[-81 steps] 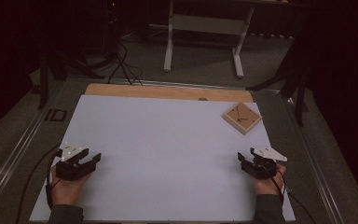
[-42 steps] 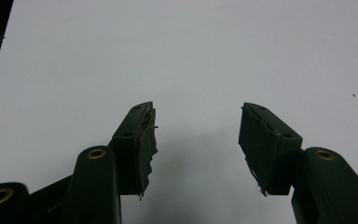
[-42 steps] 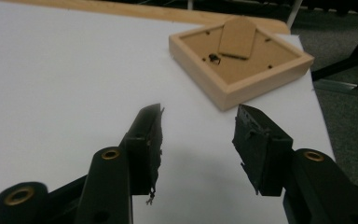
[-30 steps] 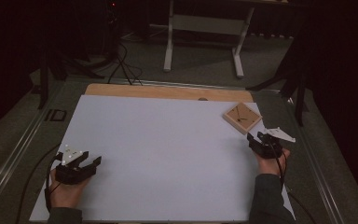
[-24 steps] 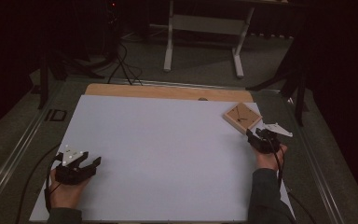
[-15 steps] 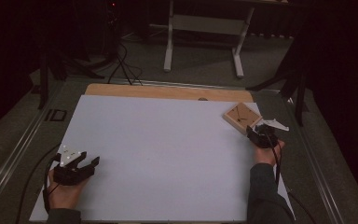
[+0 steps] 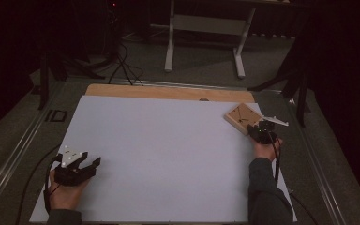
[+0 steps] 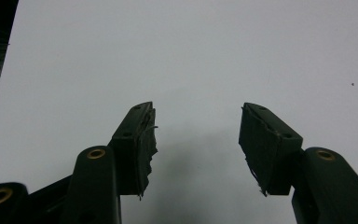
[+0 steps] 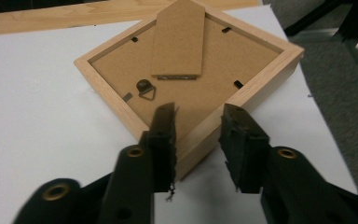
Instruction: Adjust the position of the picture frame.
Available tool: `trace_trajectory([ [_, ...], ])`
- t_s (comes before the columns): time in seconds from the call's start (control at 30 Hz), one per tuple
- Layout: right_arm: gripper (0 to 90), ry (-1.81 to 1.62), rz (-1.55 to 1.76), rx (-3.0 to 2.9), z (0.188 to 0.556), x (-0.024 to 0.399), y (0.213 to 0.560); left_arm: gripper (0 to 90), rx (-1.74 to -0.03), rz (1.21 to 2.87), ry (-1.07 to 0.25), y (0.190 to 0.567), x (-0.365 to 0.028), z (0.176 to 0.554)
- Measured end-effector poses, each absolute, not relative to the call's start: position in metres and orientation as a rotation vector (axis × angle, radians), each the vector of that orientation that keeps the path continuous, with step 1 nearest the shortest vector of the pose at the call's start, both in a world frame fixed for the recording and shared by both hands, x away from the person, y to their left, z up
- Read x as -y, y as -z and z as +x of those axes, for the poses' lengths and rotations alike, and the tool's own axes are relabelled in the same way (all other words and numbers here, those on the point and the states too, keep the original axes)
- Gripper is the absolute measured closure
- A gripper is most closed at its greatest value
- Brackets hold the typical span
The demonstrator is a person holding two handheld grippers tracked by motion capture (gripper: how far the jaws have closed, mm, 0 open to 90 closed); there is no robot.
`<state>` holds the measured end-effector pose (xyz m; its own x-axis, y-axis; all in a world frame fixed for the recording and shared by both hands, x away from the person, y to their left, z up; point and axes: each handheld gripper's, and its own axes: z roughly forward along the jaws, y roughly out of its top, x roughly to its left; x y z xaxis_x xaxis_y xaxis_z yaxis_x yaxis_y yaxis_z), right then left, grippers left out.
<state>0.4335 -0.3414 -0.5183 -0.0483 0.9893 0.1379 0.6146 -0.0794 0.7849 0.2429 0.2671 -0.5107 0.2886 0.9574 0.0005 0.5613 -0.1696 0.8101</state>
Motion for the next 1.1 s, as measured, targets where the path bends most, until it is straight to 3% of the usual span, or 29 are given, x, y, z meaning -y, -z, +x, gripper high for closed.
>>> trace_trajectory([
  [0.6,80.0,-1.021,1.746,-1.744,0.431,0.342,0.517,45.4,-1.358,1.849,-0.702,0.51,-0.265,0.243],
  [1.1,80.4,-1.006,1.67,-1.841,0.424,0.333,0.515,45.6,-1.351,1.85,-0.705,0.51,-0.264,0.243],
])
